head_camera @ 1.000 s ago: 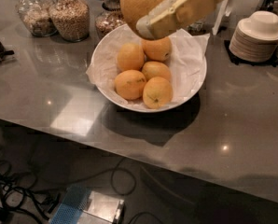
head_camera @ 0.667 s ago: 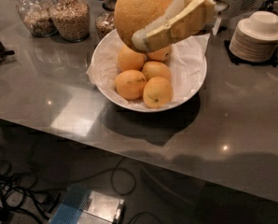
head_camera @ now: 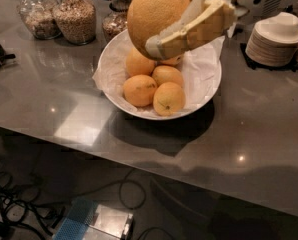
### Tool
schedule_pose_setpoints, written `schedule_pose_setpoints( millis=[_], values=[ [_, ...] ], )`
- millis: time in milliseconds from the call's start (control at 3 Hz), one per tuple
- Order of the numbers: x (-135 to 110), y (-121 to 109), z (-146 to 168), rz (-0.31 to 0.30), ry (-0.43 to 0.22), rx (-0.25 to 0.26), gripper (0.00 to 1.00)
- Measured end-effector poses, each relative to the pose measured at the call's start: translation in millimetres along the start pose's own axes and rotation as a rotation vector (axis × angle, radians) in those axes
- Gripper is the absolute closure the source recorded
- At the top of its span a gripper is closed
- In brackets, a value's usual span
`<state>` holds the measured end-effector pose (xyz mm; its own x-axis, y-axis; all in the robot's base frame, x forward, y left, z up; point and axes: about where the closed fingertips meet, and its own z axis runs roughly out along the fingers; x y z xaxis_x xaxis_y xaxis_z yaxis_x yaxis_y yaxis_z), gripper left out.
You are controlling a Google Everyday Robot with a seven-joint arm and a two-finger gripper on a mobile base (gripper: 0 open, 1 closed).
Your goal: Pick orange from white bowl
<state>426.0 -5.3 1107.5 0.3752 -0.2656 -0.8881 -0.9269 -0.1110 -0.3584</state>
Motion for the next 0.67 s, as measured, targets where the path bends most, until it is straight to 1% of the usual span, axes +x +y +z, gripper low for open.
schedule_pose_setpoints(
  millis=[333, 667],
  values=[
    [20.0, 9.4, -5.3, 0.061, -0.012, 0.004, 1.00],
    [19.9, 9.4, -5.3, 0.061, -0.012, 0.004, 1.00]
  ],
)
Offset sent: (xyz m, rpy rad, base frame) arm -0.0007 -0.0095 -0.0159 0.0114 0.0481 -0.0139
